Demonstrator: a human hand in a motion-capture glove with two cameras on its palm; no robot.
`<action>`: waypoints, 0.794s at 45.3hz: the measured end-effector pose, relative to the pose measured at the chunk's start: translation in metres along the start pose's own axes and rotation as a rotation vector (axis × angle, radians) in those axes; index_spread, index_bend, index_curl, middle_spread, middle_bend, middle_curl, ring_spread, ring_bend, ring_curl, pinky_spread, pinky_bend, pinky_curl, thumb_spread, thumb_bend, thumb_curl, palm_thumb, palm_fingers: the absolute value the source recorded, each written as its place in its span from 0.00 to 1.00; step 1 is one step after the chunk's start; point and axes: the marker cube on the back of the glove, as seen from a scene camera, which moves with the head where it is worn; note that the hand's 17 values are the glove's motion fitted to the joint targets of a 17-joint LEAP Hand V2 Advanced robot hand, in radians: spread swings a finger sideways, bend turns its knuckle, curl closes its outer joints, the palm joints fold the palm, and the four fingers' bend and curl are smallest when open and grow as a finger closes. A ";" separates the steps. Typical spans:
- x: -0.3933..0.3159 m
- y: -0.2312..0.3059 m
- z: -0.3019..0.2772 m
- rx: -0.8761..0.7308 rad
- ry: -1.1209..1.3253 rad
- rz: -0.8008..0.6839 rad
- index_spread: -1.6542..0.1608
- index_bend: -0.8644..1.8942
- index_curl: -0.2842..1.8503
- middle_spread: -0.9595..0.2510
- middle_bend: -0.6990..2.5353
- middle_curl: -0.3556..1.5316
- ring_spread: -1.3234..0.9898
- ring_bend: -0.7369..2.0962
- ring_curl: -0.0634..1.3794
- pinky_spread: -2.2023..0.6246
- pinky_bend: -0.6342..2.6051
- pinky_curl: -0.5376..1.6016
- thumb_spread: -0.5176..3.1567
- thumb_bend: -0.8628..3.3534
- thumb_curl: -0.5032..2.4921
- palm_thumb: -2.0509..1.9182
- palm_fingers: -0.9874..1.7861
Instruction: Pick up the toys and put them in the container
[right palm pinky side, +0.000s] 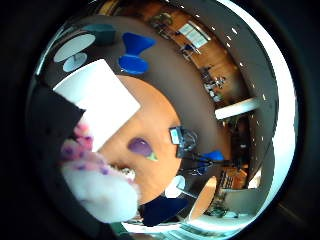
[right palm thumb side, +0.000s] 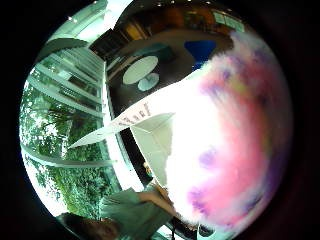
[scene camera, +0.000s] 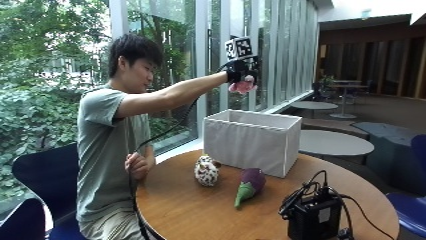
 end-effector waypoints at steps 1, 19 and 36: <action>-0.005 -0.001 0.006 -0.009 0.019 -0.087 0.67 0.61 0.51 0.62 0.62 0.66 0.39 0.70 0.53 0.65 0.45 0.48 0.18 0.28 0.51 0.68 0.71; -0.104 -0.047 0.091 -0.300 0.055 -0.243 0.67 0.53 0.58 0.62 0.60 0.66 0.40 0.70 0.54 0.66 0.49 0.49 0.17 0.27 0.53 0.66 0.63; -0.019 -0.004 0.042 -0.451 0.100 -0.161 0.80 0.33 0.39 0.72 0.35 0.50 0.51 0.47 0.38 0.76 0.56 0.48 0.41 0.20 0.42 0.53 0.23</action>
